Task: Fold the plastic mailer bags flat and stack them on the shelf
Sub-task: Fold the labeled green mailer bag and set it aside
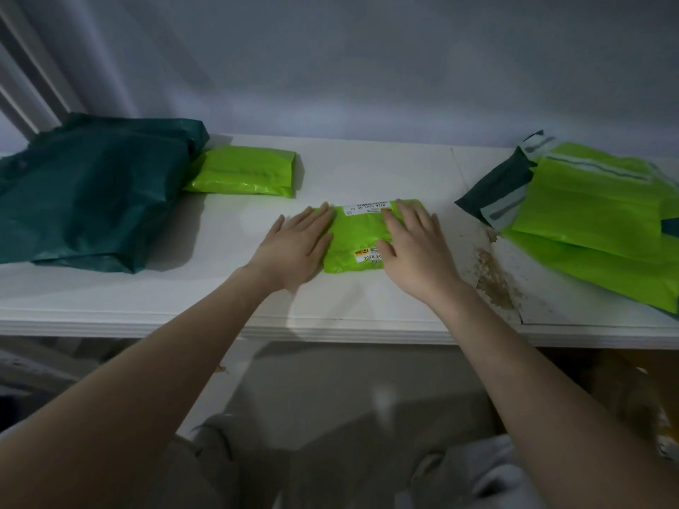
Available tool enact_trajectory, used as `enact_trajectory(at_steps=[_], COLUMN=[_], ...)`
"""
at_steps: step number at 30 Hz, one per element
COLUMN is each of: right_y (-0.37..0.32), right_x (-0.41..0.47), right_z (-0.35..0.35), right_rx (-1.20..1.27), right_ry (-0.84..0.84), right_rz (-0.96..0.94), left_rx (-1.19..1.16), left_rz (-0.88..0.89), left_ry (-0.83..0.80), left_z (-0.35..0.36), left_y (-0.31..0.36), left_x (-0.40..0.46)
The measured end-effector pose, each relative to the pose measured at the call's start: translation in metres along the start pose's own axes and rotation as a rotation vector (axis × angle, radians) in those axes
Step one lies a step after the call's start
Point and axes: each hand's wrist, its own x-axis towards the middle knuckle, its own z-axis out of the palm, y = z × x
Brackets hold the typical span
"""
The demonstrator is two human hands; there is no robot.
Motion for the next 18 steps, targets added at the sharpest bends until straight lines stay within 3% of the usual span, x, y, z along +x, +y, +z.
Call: enact_trajectory(at_steps=[3,8,12,18], right_y=[-0.013,-0.035,-0.043,-0.048], right_x=[-0.007,-0.023,-0.030,-0.028], right_z=[0.003,0.004,0.012,0.017], right_rx=[0.028,-0.011,-0.081,-0.134], right_ry=[0.178,0.141,0.047,0.082], right_rz=[-0.154,-0.269,-0.257,-0.178], left_rx=[-0.043,0.045,0.157,0.299], left_rz=[0.006,0.169,0.216,0.214], left_ry=[0.136,0.181,0.167,0.184], left_z=[-0.012,-0.020,-0.018,-0.002], left_y=[0.001,0.004,0.012,0.008], left_x=[-0.005,-0.022,-0.037,-0.040])
